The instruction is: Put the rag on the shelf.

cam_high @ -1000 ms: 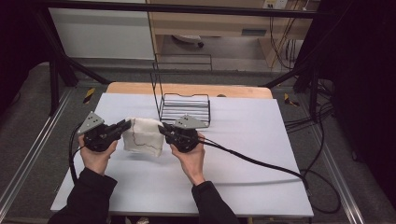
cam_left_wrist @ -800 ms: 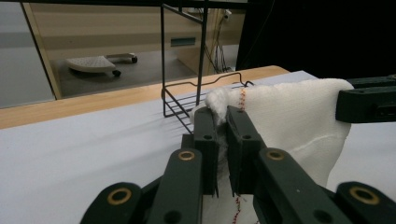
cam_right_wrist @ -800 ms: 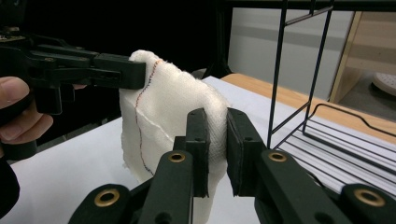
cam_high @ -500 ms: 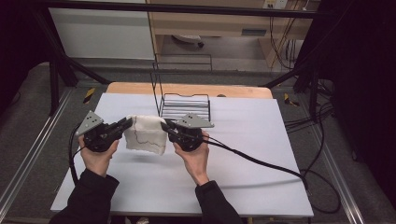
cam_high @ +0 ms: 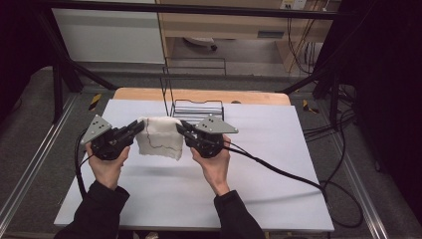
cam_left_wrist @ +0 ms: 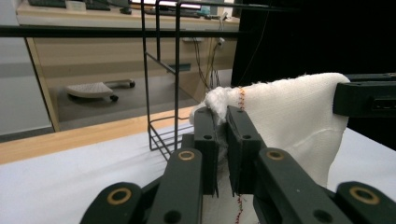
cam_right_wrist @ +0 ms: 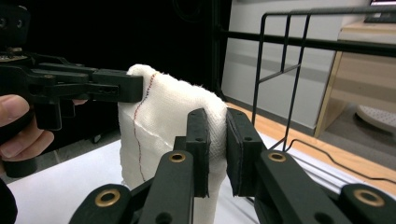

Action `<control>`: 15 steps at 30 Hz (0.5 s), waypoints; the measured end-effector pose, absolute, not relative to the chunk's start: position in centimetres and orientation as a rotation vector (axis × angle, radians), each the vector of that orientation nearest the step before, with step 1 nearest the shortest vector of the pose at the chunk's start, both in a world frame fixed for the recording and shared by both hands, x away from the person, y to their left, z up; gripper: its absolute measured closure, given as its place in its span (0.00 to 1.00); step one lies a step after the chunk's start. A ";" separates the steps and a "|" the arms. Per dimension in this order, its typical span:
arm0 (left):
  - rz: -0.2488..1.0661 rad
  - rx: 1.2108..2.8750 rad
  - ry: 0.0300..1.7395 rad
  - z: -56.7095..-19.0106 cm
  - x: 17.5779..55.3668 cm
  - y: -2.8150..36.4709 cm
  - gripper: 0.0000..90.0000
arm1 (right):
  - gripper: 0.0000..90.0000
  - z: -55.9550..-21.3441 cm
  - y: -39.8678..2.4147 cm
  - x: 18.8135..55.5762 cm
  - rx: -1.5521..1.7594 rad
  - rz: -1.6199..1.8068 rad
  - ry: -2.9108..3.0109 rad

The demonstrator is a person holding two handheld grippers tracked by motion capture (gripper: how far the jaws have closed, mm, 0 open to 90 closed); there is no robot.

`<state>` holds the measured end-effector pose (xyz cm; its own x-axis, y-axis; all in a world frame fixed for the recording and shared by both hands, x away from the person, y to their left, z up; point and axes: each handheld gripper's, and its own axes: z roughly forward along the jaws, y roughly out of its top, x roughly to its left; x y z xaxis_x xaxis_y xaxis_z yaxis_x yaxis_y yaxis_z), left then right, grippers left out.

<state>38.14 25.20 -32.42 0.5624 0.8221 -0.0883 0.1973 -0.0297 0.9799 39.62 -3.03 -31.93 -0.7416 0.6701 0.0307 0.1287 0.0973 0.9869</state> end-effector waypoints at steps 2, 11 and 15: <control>0.630 1.548 0.890 -32.2 38.1 25.0 0.93 | 0.90 -31.6 -3.3 39.5 0.772 1.685 1.945; 0.634 1.511 0.864 -30.8 38.1 23.8 0.93 | 0.90 -30.1 -4.4 39.1 0.751 1.688 1.905; 0.637 1.506 0.849 -30.3 38.2 23.4 0.93 | 0.90 -29.5 -4.9 39.0 0.745 1.689 1.893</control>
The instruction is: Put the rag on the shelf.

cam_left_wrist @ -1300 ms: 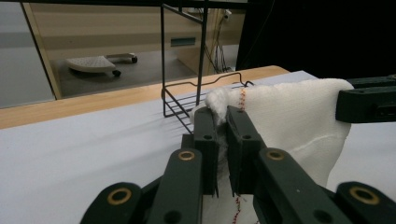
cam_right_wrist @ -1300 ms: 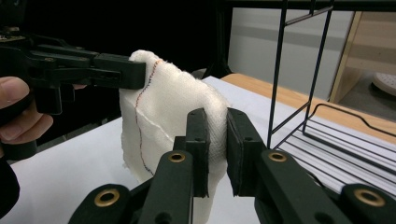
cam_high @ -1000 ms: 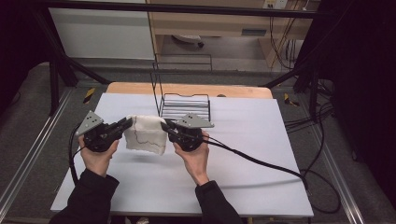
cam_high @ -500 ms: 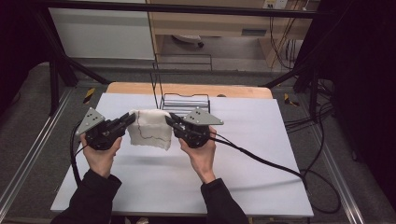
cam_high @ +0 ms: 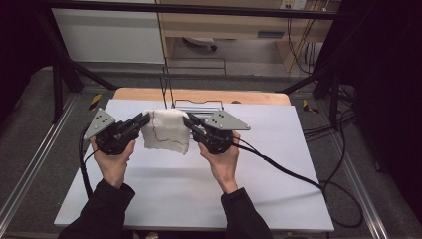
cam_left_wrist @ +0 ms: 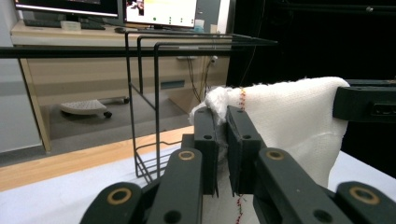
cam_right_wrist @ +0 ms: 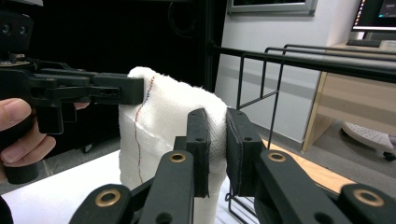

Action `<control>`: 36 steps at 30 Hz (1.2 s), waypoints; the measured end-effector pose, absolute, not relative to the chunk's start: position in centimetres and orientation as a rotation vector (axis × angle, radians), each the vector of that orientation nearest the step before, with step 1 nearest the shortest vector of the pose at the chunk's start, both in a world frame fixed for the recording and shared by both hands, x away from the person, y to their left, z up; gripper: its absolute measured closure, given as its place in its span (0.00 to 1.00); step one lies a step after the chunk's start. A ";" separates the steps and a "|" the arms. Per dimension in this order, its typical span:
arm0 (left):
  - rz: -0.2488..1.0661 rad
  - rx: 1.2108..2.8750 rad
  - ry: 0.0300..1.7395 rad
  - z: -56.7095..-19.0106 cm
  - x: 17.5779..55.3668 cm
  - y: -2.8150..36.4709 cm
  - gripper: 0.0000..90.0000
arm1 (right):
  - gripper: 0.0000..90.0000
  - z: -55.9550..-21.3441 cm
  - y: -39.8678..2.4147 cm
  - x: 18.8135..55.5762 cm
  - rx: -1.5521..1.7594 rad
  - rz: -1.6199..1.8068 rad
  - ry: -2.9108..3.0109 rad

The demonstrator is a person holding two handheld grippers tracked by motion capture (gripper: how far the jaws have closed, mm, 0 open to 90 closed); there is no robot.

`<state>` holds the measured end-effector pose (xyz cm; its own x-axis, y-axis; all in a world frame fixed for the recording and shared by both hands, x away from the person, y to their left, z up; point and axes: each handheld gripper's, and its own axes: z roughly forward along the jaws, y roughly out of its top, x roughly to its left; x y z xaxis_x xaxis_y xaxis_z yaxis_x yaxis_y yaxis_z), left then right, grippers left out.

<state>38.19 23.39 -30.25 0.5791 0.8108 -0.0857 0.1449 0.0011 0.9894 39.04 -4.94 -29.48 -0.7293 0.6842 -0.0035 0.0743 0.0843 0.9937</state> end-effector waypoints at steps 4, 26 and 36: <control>0.639 1.496 0.842 -29.8 38.3 22.9 0.93 | 0.90 -29.0 -5.3 39.0 0.740 1.684 1.881; 0.655 1.457 0.805 -27.2 39.3 20.8 0.93 | 0.90 -26.6 -7.1 39.1 0.725 1.690 1.811; 0.663 1.441 0.788 -25.9 39.9 19.8 0.93 | 0.90 -25.1 -7.9 39.4 0.722 1.685 1.773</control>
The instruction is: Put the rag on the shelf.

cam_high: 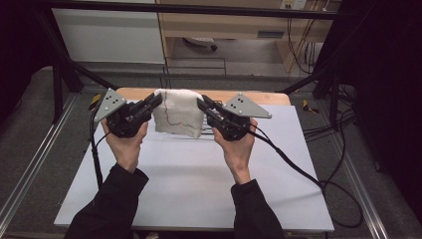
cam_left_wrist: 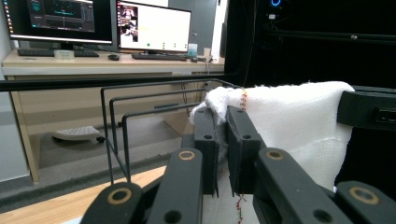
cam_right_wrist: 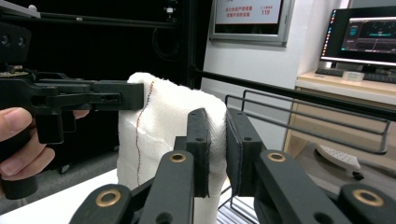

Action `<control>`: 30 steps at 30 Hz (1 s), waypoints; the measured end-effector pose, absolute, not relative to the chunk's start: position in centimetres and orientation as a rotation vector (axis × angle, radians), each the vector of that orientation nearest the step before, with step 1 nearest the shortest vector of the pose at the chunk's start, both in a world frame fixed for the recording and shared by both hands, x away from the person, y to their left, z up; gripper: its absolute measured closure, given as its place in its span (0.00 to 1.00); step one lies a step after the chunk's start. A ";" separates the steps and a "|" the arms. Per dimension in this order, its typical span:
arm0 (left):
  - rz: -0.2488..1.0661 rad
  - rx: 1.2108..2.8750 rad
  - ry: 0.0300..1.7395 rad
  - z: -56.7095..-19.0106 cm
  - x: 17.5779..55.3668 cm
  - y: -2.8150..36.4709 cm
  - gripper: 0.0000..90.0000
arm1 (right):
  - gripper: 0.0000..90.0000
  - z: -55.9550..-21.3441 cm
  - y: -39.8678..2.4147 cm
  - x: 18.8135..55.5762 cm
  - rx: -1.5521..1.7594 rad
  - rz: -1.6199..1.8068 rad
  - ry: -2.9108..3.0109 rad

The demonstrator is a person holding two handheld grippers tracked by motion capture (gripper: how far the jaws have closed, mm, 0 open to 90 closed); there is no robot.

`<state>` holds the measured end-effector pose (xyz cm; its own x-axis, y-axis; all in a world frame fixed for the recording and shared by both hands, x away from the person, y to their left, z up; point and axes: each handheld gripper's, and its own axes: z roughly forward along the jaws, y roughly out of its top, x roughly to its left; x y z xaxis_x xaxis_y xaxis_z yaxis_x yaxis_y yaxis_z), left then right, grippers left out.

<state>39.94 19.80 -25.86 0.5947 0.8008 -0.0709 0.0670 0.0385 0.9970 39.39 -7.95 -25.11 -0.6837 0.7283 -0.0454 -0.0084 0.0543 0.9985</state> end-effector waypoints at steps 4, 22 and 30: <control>0.665 1.430 0.781 -25.2 40.2 19.4 0.93 | 0.90 -24.6 -8.2 39.6 0.722 1.678 1.762; 0.693 1.410 0.762 -22.7 41.9 18.1 0.93 | 0.90 -22.1 -9.2 40.9 0.720 1.672 1.702; 0.704 1.390 0.771 -21.5 42.7 18.0 0.93 | 0.90 -21.1 -9.0 41.8 0.719 1.664 1.682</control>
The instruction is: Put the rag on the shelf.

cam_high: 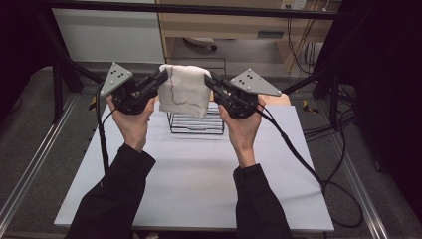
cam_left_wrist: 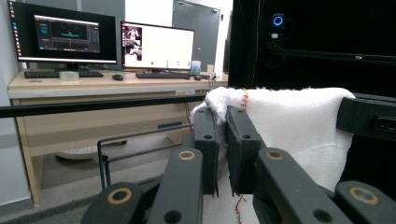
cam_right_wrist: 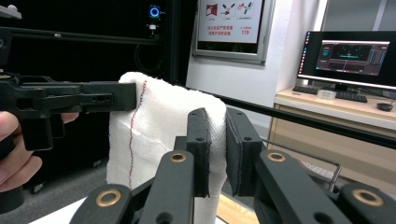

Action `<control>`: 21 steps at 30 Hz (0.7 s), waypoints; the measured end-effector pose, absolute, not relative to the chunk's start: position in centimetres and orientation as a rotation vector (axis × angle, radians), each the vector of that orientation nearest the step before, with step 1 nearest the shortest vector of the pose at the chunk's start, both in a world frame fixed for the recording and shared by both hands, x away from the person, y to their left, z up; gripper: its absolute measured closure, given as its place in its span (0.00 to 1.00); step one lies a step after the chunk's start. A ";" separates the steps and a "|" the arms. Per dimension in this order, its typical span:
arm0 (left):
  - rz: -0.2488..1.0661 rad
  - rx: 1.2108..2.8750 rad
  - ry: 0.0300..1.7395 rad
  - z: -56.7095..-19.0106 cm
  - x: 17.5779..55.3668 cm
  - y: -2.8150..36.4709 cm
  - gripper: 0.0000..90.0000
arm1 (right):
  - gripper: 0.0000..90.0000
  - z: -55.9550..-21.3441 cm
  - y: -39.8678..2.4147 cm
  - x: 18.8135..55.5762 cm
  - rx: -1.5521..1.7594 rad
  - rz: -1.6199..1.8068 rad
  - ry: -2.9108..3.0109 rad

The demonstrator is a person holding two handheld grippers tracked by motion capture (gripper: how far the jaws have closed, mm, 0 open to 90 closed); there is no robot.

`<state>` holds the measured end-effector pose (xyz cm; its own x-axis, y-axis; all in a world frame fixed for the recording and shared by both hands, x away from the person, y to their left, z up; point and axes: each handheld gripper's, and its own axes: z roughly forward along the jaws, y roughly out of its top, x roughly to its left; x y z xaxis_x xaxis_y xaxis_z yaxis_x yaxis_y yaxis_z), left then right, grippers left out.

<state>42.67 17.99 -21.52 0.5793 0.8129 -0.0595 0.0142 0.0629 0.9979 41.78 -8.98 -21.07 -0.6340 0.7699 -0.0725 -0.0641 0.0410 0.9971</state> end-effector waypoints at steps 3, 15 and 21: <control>0.710 1.383 0.773 -21.1 43.0 17.9 0.93 | 0.90 -20.6 -8.9 42.1 0.718 1.657 1.674; 0.710 1.370 0.781 -20.0 44.6 17.6 0.93 | 0.90 -19.3 -8.8 43.5 0.727 1.653 1.645; 0.717 1.365 0.781 -19.1 45.1 17.3 0.93 | 0.90 -18.7 -9.0 44.2 0.732 1.655 1.631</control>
<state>45.13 17.30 -19.12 0.5649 0.8225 -0.0671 0.0028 0.0794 0.9968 44.24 -9.01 -18.66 -0.6024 0.7947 -0.0747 -0.0864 0.0281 0.9959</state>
